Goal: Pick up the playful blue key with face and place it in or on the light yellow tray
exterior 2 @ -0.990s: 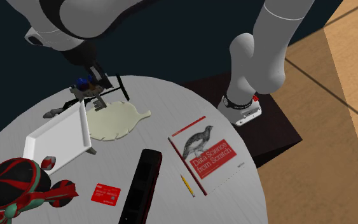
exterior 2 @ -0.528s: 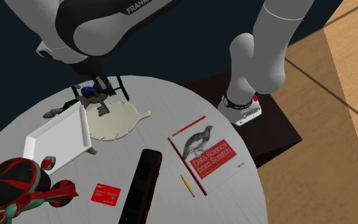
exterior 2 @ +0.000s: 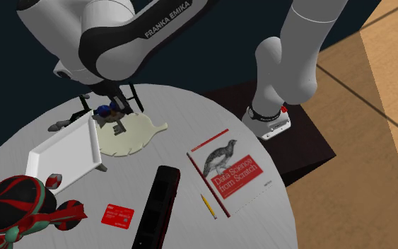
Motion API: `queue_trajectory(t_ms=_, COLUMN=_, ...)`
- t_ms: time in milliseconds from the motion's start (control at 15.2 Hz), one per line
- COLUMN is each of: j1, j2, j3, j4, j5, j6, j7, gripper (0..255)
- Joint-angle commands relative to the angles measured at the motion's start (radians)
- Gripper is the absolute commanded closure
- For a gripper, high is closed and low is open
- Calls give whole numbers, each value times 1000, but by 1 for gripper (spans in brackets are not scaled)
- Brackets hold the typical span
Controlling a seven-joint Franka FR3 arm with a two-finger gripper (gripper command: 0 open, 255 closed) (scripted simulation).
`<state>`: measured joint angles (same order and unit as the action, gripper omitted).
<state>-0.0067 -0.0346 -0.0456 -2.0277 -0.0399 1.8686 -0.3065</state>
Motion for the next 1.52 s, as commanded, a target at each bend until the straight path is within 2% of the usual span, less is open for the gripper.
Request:
queue_trajectory(t_ms=0, j1=-1, j2=6, j3=-1, j4=-9, j5=0, j6=16, j7=-1, gripper=255)
queue_trajectory(t_ms=462, j1=-1, j2=6, j3=-1, j4=-9, j5=0, j6=16, j7=-1, gripper=255)
queue_trajectory(t_ms=528, j1=-1, j2=6, j3=-1, j4=-9, j5=0, j6=16, j7=-1, gripper=0)
queue_trajectory(t_ms=858, j1=-1, j2=6, j3=-1, j4=-9, j5=0, j6=16, j7=-1, gripper=0)
queue_trajectory(t_ms=1122, j1=2, j2=0, j3=2, j4=112, j5=2, j6=-111, j7=-1, gripper=0)
queue_trajectory(t_ms=1452, j1=2, j2=0, j3=2, j4=112, j5=2, j6=-111, j7=-1, gripper=0)
